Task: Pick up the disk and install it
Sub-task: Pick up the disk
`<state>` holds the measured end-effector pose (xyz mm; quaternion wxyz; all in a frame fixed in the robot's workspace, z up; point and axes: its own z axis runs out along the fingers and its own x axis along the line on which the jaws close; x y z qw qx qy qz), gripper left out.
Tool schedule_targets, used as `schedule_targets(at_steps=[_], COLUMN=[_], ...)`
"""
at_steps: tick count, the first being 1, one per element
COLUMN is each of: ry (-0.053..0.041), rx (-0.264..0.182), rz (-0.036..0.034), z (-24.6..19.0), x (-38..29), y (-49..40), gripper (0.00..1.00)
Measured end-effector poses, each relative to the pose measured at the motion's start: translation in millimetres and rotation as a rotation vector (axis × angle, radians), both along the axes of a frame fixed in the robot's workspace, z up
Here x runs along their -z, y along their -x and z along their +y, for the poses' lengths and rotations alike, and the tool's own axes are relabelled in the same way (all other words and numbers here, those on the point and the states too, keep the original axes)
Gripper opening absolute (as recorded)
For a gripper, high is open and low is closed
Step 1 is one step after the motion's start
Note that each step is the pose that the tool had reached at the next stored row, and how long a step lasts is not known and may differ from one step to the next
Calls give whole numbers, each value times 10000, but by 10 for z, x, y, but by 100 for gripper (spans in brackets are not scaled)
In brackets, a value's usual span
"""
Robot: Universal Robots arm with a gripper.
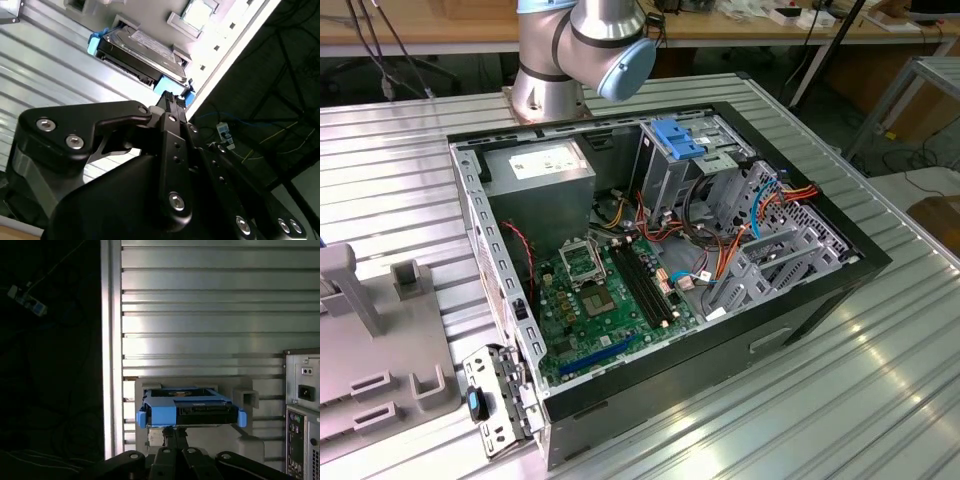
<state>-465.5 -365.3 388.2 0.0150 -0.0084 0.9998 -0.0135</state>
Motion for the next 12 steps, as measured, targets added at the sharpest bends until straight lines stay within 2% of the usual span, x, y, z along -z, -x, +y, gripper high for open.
schedule_targets(at_steps=[3,5,9,11,12], ry=[0,0,0,0,0], rx=[-1416,-2158,-3019,-3674,-3843], rz=[0,0,0,0,0], z=[0,0,0,0,0], x=[0,1,1,1,1], y=[0,0,-1,-1,0], gripper=[11,11,11,11,11])
